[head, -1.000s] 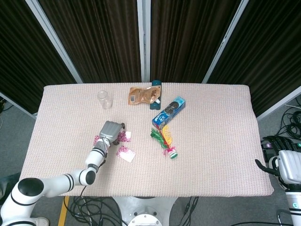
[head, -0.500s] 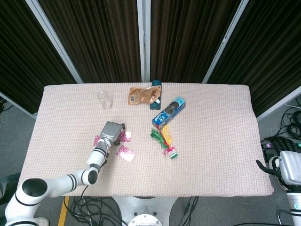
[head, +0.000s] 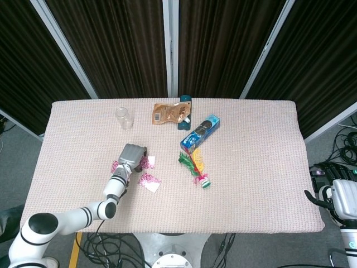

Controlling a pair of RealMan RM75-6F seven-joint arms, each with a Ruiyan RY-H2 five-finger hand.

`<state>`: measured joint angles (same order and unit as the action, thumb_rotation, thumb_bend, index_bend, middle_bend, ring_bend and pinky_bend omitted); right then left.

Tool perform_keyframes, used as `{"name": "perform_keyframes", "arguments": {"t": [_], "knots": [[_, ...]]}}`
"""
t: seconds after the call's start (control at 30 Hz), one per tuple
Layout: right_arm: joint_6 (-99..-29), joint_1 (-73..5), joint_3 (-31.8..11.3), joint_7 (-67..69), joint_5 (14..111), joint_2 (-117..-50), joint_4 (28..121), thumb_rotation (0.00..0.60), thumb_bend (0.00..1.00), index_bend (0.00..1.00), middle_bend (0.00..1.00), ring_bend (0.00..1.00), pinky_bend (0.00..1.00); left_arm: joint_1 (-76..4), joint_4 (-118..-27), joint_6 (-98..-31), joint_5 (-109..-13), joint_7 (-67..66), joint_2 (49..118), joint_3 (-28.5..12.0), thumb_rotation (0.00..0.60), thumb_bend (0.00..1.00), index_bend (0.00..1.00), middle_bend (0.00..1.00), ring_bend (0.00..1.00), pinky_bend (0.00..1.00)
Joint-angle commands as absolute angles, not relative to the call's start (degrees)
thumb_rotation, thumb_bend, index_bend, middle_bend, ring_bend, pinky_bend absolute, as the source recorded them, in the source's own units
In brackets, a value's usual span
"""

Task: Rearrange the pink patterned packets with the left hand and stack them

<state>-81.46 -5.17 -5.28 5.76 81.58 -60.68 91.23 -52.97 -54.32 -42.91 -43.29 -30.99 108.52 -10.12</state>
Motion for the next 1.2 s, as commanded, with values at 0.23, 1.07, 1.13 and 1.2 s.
{"name": "perform_keyframes", "arguments": {"t": [0.23, 1.07, 1.13, 1.2], "knots": [[-81.4, -5.1, -5.3, 5.6, 81.5, -60.6, 91.4, 0.483, 0.13, 0.24, 0.2, 0.14, 0.14, -52.4, -55.7, -43.4, -45.3, -30.3, 107.5, -10.2, 0.6, 0.28, 0.49, 0.86, 0.84, 0.94], [-81.0, -5.5, -5.4, 6.4, 81.8, -61.0, 90.9, 0.484, 0.13, 0.24, 0.2, 0.14, 0.14, -48.1, -83.7, -48.7, -58.1, -29.6, 91.2, -3.7, 0.6, 0.28, 0.49, 0.85, 0.84, 0.93], [-81.1, -5.5, -5.4, 6.5, 81.9, -61.0, 90.9, 0.488, 0.13, 0.24, 0.2, 0.14, 0.14, -47.8, -83.9, -49.1, -58.3, -30.0, 91.3, -3.1, 0.6, 0.28, 0.49, 0.85, 0.84, 0.93], [-81.1, -5.4, -5.4, 6.6, 81.9, -60.9, 90.9, 0.485, 0.13, 0.24, 0.2, 0.14, 0.14, -47.6, -83.5, -49.4, -58.1, -30.5, 91.9, -2.7, 0.6, 0.28, 0.49, 0.85, 0.84, 0.93]]}}
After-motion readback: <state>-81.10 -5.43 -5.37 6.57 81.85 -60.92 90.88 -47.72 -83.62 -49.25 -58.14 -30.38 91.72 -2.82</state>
